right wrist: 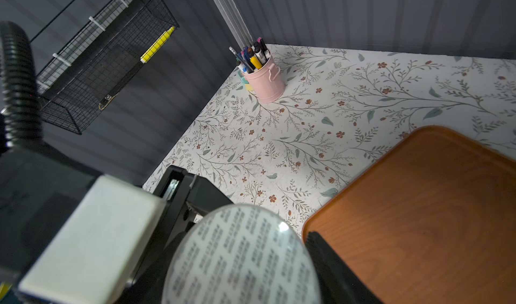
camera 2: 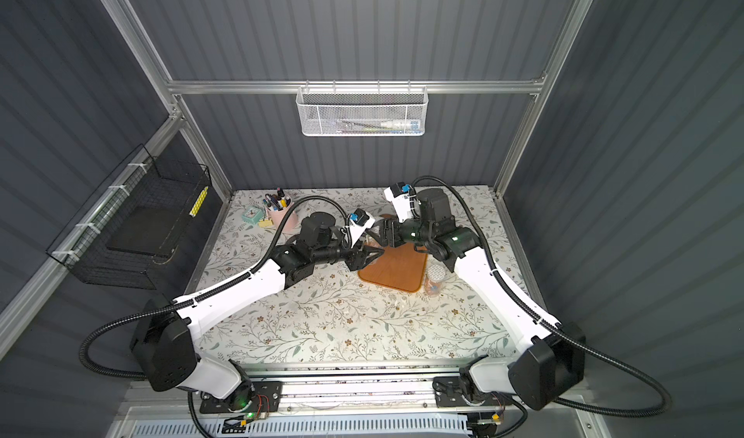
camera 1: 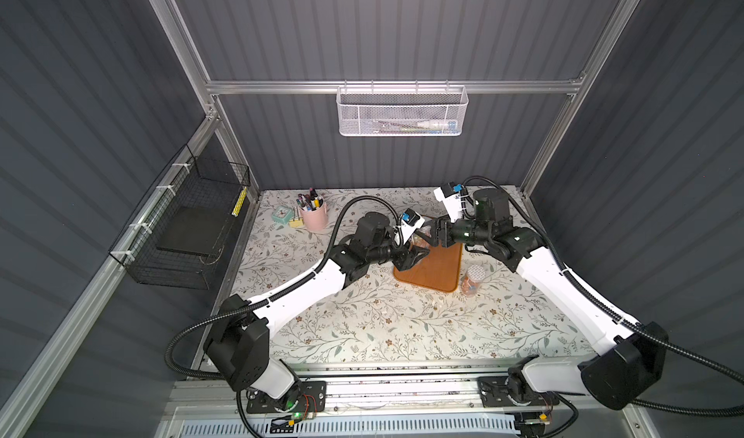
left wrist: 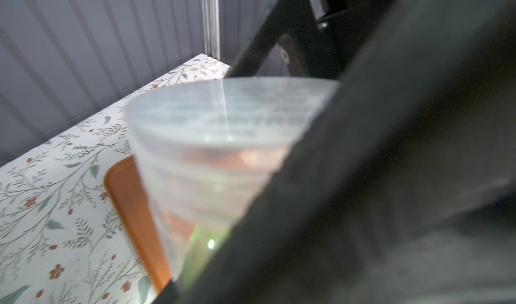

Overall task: Pour the candies out of the jar
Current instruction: Unscrew the lid from the jar.

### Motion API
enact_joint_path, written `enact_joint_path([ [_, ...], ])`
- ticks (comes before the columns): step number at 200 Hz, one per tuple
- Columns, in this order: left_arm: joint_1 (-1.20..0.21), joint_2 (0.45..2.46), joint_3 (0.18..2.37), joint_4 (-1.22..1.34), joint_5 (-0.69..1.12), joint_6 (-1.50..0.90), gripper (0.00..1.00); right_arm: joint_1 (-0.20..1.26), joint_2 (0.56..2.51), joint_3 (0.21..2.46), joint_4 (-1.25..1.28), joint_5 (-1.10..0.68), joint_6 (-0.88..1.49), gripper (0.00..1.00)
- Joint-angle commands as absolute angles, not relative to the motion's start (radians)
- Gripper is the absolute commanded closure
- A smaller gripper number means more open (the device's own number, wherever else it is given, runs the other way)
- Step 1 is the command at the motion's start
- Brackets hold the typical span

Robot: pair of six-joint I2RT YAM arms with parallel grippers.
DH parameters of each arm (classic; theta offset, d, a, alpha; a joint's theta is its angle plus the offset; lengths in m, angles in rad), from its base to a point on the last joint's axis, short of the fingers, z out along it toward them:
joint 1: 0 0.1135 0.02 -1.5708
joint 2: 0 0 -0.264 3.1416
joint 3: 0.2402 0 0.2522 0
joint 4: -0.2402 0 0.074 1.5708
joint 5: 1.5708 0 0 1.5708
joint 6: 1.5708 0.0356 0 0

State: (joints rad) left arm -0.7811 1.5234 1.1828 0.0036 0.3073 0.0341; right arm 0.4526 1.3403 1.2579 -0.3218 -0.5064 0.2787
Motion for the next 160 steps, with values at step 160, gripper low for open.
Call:
enact_joint_path([
  [160,-0.822,1.523,1.117,0.117,0.277,-0.017,1.0,0.468,1.319,1.203,-0.092,-0.412,0.542,0.28],
])
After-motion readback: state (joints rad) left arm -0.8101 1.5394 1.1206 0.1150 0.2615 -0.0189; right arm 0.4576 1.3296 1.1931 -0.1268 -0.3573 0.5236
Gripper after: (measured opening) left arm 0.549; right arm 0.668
